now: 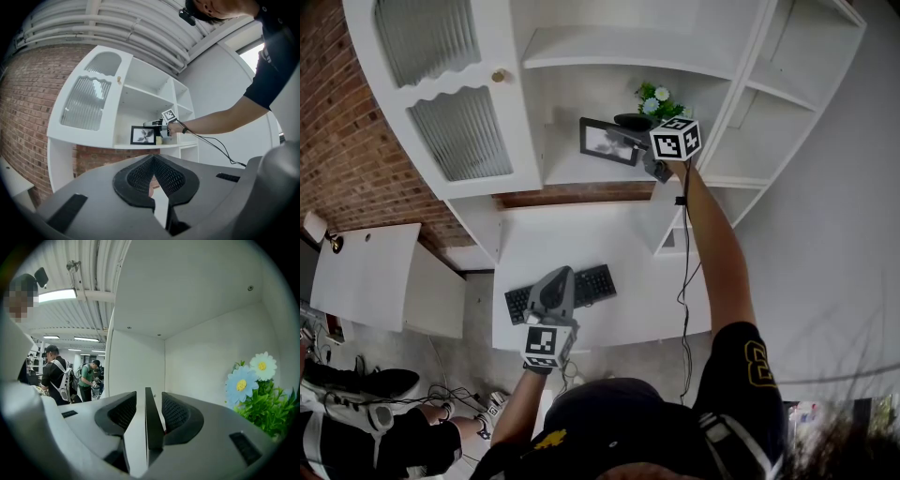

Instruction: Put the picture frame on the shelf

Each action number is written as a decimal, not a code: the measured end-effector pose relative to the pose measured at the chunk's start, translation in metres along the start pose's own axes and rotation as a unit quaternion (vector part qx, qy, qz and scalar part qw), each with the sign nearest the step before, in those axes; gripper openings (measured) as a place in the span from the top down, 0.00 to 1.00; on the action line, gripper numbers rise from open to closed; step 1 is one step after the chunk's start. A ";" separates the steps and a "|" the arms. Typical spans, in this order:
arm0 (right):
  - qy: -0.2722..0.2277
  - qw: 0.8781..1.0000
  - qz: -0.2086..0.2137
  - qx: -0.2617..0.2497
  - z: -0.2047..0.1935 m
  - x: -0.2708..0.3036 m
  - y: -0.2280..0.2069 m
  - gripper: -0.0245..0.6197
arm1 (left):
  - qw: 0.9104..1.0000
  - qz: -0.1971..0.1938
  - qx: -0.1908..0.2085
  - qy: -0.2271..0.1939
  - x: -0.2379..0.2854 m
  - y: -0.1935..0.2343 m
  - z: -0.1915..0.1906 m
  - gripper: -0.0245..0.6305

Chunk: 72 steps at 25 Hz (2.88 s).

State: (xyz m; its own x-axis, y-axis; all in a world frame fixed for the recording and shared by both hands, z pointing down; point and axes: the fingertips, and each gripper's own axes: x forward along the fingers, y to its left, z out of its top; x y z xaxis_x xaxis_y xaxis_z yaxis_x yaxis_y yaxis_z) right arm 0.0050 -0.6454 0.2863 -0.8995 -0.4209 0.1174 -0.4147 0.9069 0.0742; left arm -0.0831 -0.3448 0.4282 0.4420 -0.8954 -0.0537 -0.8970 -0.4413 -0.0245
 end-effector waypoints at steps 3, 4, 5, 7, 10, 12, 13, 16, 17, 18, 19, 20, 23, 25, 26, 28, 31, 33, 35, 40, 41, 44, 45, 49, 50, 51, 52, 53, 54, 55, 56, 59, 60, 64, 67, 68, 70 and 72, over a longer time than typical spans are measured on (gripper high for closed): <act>-0.001 1.000 -0.003 -0.003 0.003 -0.003 0.000 0.72 | 1.000 0.000 -0.001 0.002 -0.001 0.000 -0.001 0.93; -0.001 1.000 -0.003 -0.003 0.004 -0.003 0.000 0.72 | 1.000 -0.001 -0.001 0.001 -0.001 -0.001 -0.001 0.93; -0.002 1.000 -0.003 -0.004 0.005 -0.004 0.001 0.72 | 1.000 -0.002 -0.001 -0.001 -0.002 -0.001 0.000 0.93; -0.003 1.000 -0.003 -0.006 0.008 -0.005 0.002 0.72 | 1.000 -0.003 0.003 -0.005 -0.002 -0.001 0.003 0.93; -0.003 1.000 -0.005 -0.011 0.011 -0.006 0.003 0.72 | 1.000 -0.004 0.006 -0.008 -0.002 -0.001 0.005 0.93; -0.001 1.000 -0.005 -0.013 0.011 -0.007 0.005 0.72 | 1.000 -0.004 0.006 -0.008 -0.003 -0.002 0.004 0.93; 0.001 1.000 -0.006 -0.015 0.011 -0.007 0.005 0.72 | 1.000 -0.004 0.005 -0.007 -0.003 -0.002 0.004 0.93; 0.004 1.000 -0.013 -0.023 0.012 -0.009 0.005 0.72 | 1.000 -0.003 0.003 -0.008 -0.004 -0.001 0.004 0.93; 0.004 1.000 -0.016 -0.025 0.013 -0.010 0.005 0.72 | 1.000 -0.003 0.000 -0.009 -0.004 -0.001 0.003 0.93; 0.005 0.999 -0.019 -0.026 0.013 -0.011 0.005 0.72 | 1.000 -0.002 -0.002 -0.009 -0.004 -0.001 0.003 0.93; 0.005 0.999 -0.023 -0.028 0.013 -0.013 0.004 0.72 | 1.000 -0.003 -0.004 -0.009 -0.004 -0.001 0.003 0.93; 0.005 0.999 -0.025 -0.028 0.013 -0.015 0.003 0.72 | 1.000 -0.004 -0.004 -0.009 -0.004 -0.002 0.004 0.93; 0.004 0.999 -0.031 -0.028 0.014 -0.020 0.003 0.72 | 1.000 -0.009 0.001 -0.012 -0.004 -0.006 0.006 0.93; 0.001 0.999 -0.034 -0.027 0.015 -0.025 0.003 0.72 | 1.000 -0.012 0.002 -0.013 -0.005 -0.008 0.006 0.93; -0.001 0.999 -0.036 -0.026 0.016 -0.027 0.003 0.72 | 1.000 -0.013 0.001 -0.013 -0.005 -0.008 0.006 0.93; -0.001 0.999 -0.039 -0.028 0.017 -0.030 0.004 0.72 | 1.000 -0.013 0.000 -0.014 -0.005 -0.009 0.007 0.93; 0.002 0.998 -0.049 -0.032 0.016 -0.034 0.004 0.72 | 1.000 -0.014 -0.001 -0.014 -0.006 -0.010 0.007 0.93; 0.008 0.997 -0.063 -0.036 0.012 -0.038 0.001 0.72 | 1.000 -0.016 -0.005 -0.014 -0.007 -0.012 0.006 0.93; 0.013 0.996 -0.075 -0.039 0.008 -0.042 -0.002 0.72 | 1.000 -0.020 -0.008 -0.016 -0.008 -0.015 0.006 0.93; 0.012 0.996 -0.086 -0.035 0.007 -0.051 -0.005 0.72 | 1.000 -0.018 -0.006 -0.017 -0.010 -0.013 0.006 0.93; 0.011 0.995 -0.089 -0.035 0.008 -0.053 -0.005 0.72 | 1.000 -0.018 -0.006 -0.018 -0.011 -0.012 0.006 0.93; 0.008 0.995 -0.096 -0.034 0.009 -0.060 -0.003 0.72 | 1.000 -0.019 -0.006 -0.017 -0.013 -0.011 0.006 0.93; 0.007 0.994 -0.099 -0.034 0.009 -0.063 -0.002 0.72 | 1.000 -0.019 -0.006 -0.017 -0.014 -0.012 0.006 0.93; 0.001 0.993 -0.113 -0.033 0.006 -0.075 0.004 0.74 | 0.999 -0.024 -0.007 -0.022 -0.013 -0.015 0.009 0.93; -0.003 0.992 -0.119 -0.033 0.006 -0.079 0.006 0.75 | 0.999 -0.027 -0.009 -0.023 -0.014 -0.016 0.010 0.93; -0.008 0.991 -0.127 -0.034 0.006 -0.083 0.008 0.76 | 0.999 -0.028 -0.010 -0.024 -0.014 -0.017 0.011 0.93; -0.014 0.990 -0.136 -0.036 0.006 -0.088 0.011 0.79 | 0.999 -0.029 -0.011 -0.025 -0.014 -0.017 0.011 0.93; -0.020 0.989 -0.144 -0.038 0.006 -0.092 0.013 0.81 | 0.999 -0.030 -0.011 -0.025 -0.013 -0.018 0.012 0.93; -0.024 0.988 -0.150 -0.039 0.005 -0.096 0.016 0.82 | 0.999 -0.031 -0.012 -0.025 -0.013 -0.018 0.012 0.93; -0.027 0.987 -0.153 -0.040 0.004 -0.100 0.020 0.82 | 0.999 -0.032 -0.013 -0.026 -0.012 -0.019 0.013 0.93; -0.029 0.987 -0.156 -0.040 0.002 -0.104 0.023 0.83 | 0.999 -0.033 -0.014 -0.026 -0.011 -0.019 0.013 0.93; -0.037 0.985 -0.167 -0.035 -0.004 -0.117 0.035 0.83 | 0.999 -0.036 -0.014 -0.026 -0.011 -0.021 0.013 0.93; -0.040 0.983 -0.175 -0.033 -0.007 -0.122 0.039 0.84 | 0.999 -0.036 -0.013 -0.026 -0.011 -0.021 0.013 0.93; -0.050 0.976 -0.212 -0.025 -0.021 -0.149 0.051 0.87 | 0.999 -0.030 -0.010 -0.029 -0.011 -0.019 0.012 0.93; -0.055 0.972 -0.227 -0.019 -0.032 -0.165 0.064 0.89 | 0.999 -0.018 -0.014 -0.028 -0.010 -0.008 0.010 0.93; -0.058 0.972 -0.228 -0.018 -0.036 -0.169 0.070 0.89 | 0.999 -0.014 -0.013 -0.027 -0.010 -0.005 0.010 0.93; -0.065 0.972 -0.227 -0.014 -0.042 -0.175 0.087 0.89 | 1.000 -0.008 -0.010 -0.026 -0.012 0.000 0.010 0.93; -0.069 0.972 -0.225 -0.012 -0.047 -0.180 0.103 0.89 | 1.000 -0.005 -0.006 -0.026 -0.012 0.003 0.012 0.93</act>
State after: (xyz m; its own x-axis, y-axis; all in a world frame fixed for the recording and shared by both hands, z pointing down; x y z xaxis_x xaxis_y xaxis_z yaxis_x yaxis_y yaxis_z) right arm 0.1306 -0.4771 0.3190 -0.6380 -0.7672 -0.0670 -0.7689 0.6297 0.1107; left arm -0.0911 -0.3348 0.4172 0.4500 -0.8868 -0.1051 -0.8923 -0.4513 -0.0123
